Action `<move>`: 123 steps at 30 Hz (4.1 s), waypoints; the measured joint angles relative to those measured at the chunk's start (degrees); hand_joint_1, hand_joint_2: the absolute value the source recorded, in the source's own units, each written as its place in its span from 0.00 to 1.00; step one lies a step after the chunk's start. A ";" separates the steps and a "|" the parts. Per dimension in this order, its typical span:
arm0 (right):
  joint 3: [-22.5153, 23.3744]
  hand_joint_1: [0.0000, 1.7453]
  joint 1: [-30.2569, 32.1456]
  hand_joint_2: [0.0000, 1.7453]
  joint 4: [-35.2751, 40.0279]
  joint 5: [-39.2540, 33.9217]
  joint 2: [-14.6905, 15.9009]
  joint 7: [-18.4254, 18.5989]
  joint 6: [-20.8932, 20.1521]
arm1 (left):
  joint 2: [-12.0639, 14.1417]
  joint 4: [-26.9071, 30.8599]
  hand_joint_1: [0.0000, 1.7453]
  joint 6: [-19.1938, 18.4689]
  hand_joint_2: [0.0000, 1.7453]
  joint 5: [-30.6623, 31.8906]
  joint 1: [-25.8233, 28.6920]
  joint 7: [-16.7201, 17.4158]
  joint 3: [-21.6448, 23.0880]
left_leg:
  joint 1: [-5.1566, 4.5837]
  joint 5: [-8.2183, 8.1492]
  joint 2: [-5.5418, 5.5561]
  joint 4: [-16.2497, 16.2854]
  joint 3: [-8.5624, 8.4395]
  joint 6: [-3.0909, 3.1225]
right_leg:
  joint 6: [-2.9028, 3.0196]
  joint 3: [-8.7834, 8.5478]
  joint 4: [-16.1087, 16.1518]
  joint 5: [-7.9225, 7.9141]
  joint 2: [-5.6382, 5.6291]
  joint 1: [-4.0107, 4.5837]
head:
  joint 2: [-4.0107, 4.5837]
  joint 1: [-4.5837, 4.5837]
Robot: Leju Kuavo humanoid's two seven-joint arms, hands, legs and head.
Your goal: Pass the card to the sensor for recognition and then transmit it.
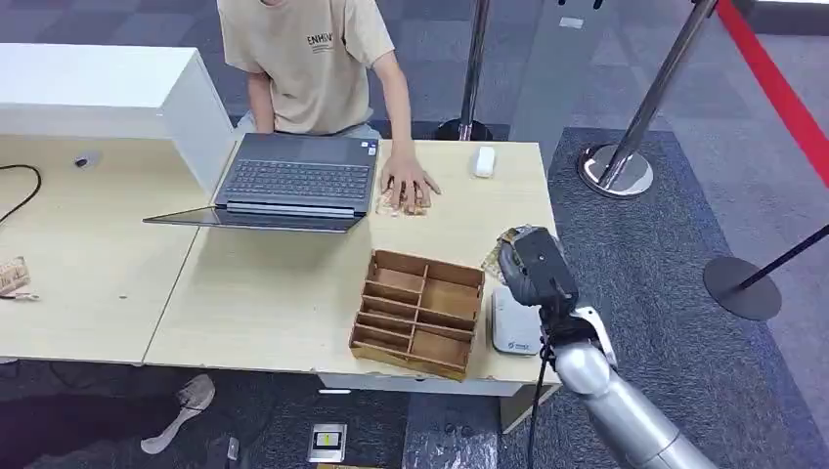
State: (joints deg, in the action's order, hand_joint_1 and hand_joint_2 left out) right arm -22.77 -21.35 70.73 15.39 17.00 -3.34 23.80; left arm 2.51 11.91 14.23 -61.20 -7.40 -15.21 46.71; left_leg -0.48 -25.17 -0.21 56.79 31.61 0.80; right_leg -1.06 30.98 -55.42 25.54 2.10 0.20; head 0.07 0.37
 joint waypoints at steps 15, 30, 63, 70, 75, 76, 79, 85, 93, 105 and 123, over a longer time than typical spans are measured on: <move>0.74 1.00 -4.11 1.00 -19.97 -3.21 -1.07 0.92 -2.76 | 0.17 0.00 0.00 0.52 0.00 0.79 -0.33 1.40 0.00 | 0.00 0.01 0.06 0.00 0.05 0.00 | 0.00 -0.01 0.00 0.01 0.07 0.00 | 0.00 0.00; 0.09 1.00 -4.38 1.00 -32.55 -4.44 -4.42 0.68 -2.25 | 0.22 0.00 0.00 0.68 0.00 0.52 -0.23 1.38 0.00 | 0.05 -0.06 -0.06 -0.01 -0.32 -0.02 | 0.06 -0.30 0.05 0.12 0.02 0.04 | 0.00 0.00; 1.20 1.00 -3.49 1.00 -7.44 -8.39 -3.69 -1.31 -3.15 | 0.20 0.00 0.00 1.01 0.00 0.57 0.46 0.37 -0.02 | 0.03 -0.09 -0.09 -0.01 -0.32 0.01 | 0.01 -0.33 0.05 0.08 -0.02 0.02 | 0.00 0.00; 1.53 1.00 -3.86 1.00 0.24 -10.97 -2.38 -1.73 -5.26 | 0.20 0.00 0.00 0.96 0.00 1.03 0.45 0.35 0.00 | 0.01 -0.09 -0.09 -0.01 -0.25 0.01 | 0.01 -0.28 0.04 0.08 -0.01 0.01 | 0.00 0.02; 1.33 1.00 -7.12 1.00 3.91 -11.85 -1.38 -0.26 -7.87 | 0.20 0.00 0.00 0.94 0.00 1.64 0.21 0.85 0.00 | 0.01 -0.08 -0.10 -0.01 -0.24 0.01 | 0.01 -0.26 0.04 0.08 -0.01 0.01 | 0.00 0.00; 1.24 1.00 -7.91 1.00 4.26 -11.41 -1.27 -0.15 -8.13 | 0.20 0.00 0.00 0.94 0.00 1.73 0.17 0.94 0.00 | 0.01 -0.08 -0.10 -0.01 -0.24 0.01 | 0.01 -0.26 0.04 0.08 -0.01 0.01 | 0.00 0.02; 0.74 1.00 -9.94 1.00 4.65 -9.08 -1.05 0.48 -8.44 | 0.20 0.00 0.00 0.92 0.00 2.08 0.03 1.22 0.02 | 0.01 -0.08 -0.10 -0.01 -0.22 0.01 | 0.01 -0.26 0.02 0.08 -0.01 0.01 | 0.00 0.00; -1.47 1.00 -14.72 1.00 4.02 -3.65 -1.25 1.01 -8.74 | 0.15 0.00 0.00 0.83 0.00 2.84 -0.69 1.77 0.04 | 0.02 -0.08 -0.07 -0.01 -0.16 0.01 | 0.01 -0.21 0.01 0.08 0.00 0.01 | 0.00 0.00; -5.92 1.00 -20.27 1.00 0.00 6.68 -3.36 -0.42 -4.01 | 0.00 0.02 0.00 0.66 0.00 4.09 -1.34 2.69 0.15 | 0.01 -0.08 -0.07 -0.01 -0.04 0.01 | 0.01 -0.08 -0.03 0.08 -0.01 0.01 | 0.00 0.00; -14.38 1.00 -32.15 1.00 -19.64 56.93 -9.27 10.29 13.62 | -1.05 0.17 0.00 0.74 0.00 6.54 -4.02 4.46 0.20 | 0.02 -0.06 0.00 -0.01 -0.03 -0.01 | 0.01 -0.08 -0.03 0.08 0.02 0.02 | 0.00 0.00; -19.19 1.00 -33.26 1.00 -33.18 61.05 -10.01 12.41 14.51 | -1.09 0.20 0.00 1.03 0.00 6.71 -3.93 4.24 0.20 | 0.02 -0.08 -0.01 0.00 -0.01 0.01 | 0.01 -0.03 0.00 0.08 0.01 0.02 | 0.00 0.00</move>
State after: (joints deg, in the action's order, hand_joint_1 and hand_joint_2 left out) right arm -41.97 -54.61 37.55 76.43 6.99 9.07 38.32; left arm 1.42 12.11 15.26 -54.49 -11.33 -10.97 46.90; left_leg -0.47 -25.25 -0.22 56.79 31.60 0.81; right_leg -1.06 30.95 -55.42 25.63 2.11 0.22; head 0.07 0.37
